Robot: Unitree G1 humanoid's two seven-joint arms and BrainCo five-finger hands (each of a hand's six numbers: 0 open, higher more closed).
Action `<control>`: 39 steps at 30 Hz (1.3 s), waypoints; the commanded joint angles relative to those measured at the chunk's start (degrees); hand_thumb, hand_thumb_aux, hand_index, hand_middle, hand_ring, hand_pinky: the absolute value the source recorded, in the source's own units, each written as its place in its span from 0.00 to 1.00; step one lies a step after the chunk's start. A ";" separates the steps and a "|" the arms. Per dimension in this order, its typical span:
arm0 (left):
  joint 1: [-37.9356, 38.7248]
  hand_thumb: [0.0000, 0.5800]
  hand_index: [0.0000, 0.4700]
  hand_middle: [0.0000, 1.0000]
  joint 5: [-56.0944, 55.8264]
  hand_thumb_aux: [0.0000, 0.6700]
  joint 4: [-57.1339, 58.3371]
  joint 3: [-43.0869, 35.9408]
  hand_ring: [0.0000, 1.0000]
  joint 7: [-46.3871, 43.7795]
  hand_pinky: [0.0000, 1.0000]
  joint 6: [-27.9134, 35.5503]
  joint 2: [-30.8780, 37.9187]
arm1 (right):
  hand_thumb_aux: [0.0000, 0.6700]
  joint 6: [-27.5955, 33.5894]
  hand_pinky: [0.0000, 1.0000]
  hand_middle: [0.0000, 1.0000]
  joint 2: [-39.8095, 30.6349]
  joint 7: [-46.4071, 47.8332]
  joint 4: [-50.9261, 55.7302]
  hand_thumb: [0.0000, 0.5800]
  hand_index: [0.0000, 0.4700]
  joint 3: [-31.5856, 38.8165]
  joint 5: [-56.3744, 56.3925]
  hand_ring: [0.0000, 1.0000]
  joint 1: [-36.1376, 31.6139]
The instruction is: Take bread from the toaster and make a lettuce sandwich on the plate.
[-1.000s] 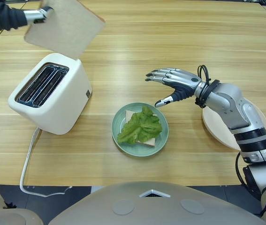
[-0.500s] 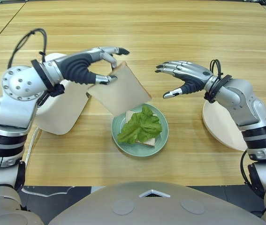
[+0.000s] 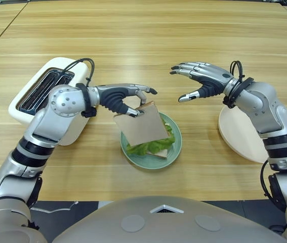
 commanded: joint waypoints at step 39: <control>-15.33 1.00 1.00 0.00 10.32 1.00 38.77 -15.47 0.00 -10.77 0.00 -21.92 -16.99 | 0.00 5.04 0.00 0.00 -6.11 29.31 -34.44 0.00 0.00 10.77 32.23 0.00 15.67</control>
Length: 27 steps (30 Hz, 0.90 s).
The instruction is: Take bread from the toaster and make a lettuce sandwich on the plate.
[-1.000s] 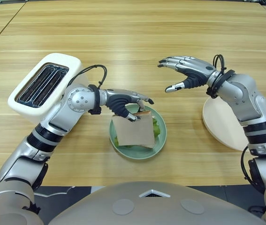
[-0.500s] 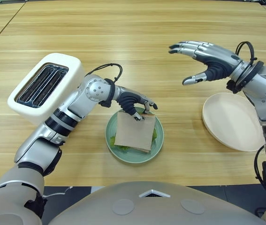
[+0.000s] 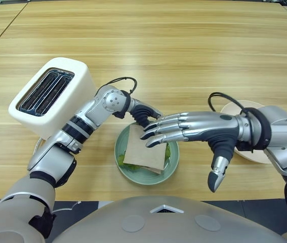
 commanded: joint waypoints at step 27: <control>-7.86 0.00 0.00 0.00 0.24 0.00 -2.23 17.64 0.00 22.95 0.00 2.95 -3.04 | 0.00 0.57 0.00 0.00 6.01 -0.73 23.97 0.00 0.00 19.89 -31.06 0.00 2.15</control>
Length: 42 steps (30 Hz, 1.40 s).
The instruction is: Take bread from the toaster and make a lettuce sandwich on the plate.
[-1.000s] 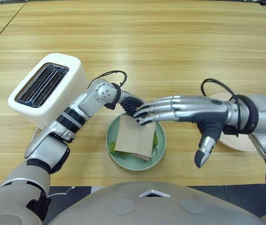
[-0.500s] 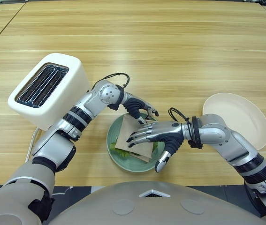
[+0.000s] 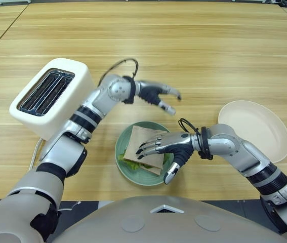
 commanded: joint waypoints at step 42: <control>51.44 1.00 1.00 1.00 -16.73 1.00 -22.14 0.29 1.00 -27.24 1.00 11.32 24.81 | 1.00 1.31 1.00 1.00 1.00 0.92 7.81 1.00 1.00 -5.53 1.17 1.00 17.28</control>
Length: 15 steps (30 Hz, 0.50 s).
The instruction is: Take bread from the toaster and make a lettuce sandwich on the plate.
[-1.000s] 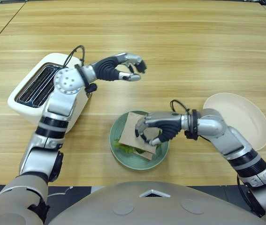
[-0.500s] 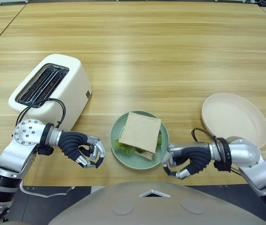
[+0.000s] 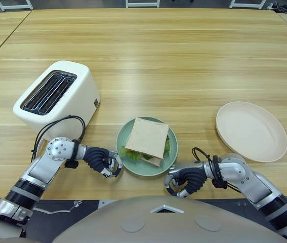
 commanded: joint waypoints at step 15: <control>-15.24 1.00 1.00 1.00 12.12 1.00 29.53 -2.45 1.00 25.66 1.00 -4.57 -13.47 | 1.00 -0.65 1.00 1.00 12.29 -22.26 20.59 1.00 1.00 -6.47 -6.51 1.00 -14.76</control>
